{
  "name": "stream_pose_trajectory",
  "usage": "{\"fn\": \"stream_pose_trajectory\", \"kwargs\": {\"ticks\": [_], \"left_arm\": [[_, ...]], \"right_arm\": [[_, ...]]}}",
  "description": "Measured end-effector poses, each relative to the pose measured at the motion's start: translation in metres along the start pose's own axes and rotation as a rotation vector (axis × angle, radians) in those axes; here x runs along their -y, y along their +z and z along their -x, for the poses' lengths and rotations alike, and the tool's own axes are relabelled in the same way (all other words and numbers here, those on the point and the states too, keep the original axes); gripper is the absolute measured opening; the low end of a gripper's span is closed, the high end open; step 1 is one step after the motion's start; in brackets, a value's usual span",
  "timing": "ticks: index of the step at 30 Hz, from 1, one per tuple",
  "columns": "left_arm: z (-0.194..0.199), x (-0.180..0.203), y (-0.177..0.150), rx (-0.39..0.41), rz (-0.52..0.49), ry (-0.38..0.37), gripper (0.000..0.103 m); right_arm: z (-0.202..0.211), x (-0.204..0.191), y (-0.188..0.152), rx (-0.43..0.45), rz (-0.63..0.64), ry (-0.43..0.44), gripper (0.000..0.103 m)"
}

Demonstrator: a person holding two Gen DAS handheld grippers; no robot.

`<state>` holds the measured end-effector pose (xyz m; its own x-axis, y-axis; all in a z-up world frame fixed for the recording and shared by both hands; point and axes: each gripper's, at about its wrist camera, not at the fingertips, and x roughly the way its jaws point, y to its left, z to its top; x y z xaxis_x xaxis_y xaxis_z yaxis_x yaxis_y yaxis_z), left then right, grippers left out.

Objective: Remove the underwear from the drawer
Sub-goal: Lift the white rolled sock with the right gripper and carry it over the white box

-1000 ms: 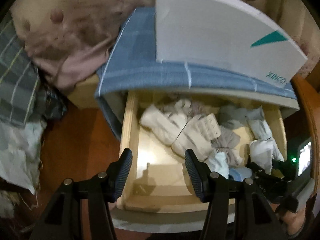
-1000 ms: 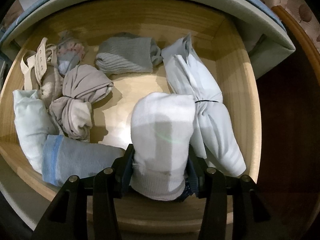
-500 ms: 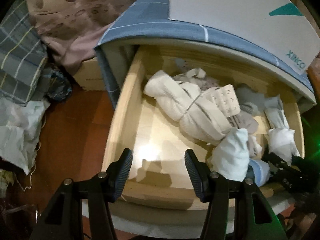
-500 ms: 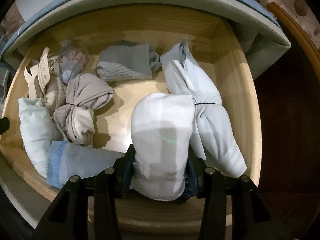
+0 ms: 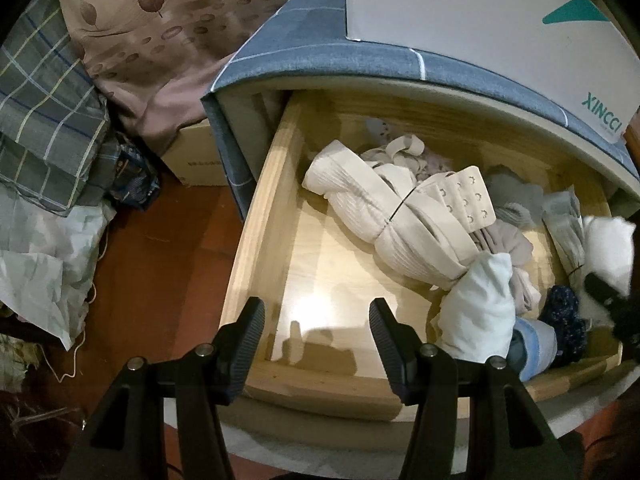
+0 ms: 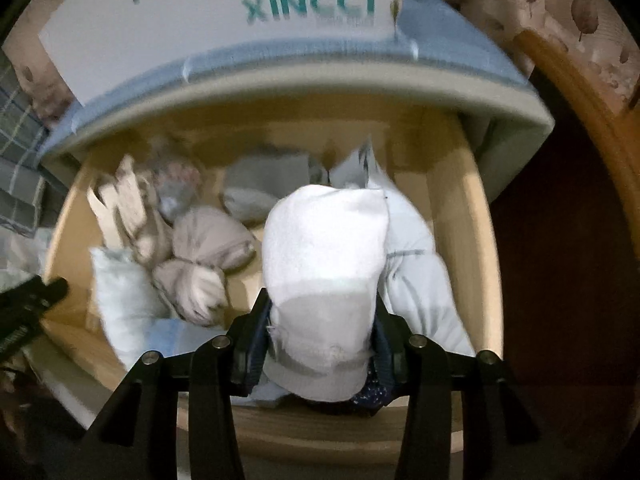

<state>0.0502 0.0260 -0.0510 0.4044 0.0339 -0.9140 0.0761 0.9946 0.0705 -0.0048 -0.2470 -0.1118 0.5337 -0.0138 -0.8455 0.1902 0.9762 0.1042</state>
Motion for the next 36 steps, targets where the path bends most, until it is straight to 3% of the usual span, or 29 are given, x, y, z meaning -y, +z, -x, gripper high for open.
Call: {"fn": "stream_pose_trajectory", "kwargs": {"ticks": [11, 14, 21, 29, 36], "left_arm": [[0.003, -0.011, -0.001, 0.018, 0.041, -0.024, 0.056], [0.004, -0.01, -0.002, 0.02, 0.042, -0.025, 0.056], [0.005, -0.01, -0.002, 0.032, 0.03, -0.021, 0.056], [0.006, -0.01, -0.002, 0.041, 0.032, -0.022, 0.056], [0.003, -0.014, -0.001, 0.03, 0.049, -0.038, 0.056]], "right_arm": [[0.096, -0.004, 0.034, 0.164, 0.057, 0.051, 0.041], [0.13, -0.004, 0.054, 0.223, 0.065, 0.061, 0.041], [0.167, -0.017, 0.112, 0.317, 0.094, 0.052, 0.042], [0.156, -0.028, 0.176, 0.31, 0.108, 0.022, 0.043], [0.115, -0.038, 0.215, 0.205, 0.129, 0.011, 0.043]]}}
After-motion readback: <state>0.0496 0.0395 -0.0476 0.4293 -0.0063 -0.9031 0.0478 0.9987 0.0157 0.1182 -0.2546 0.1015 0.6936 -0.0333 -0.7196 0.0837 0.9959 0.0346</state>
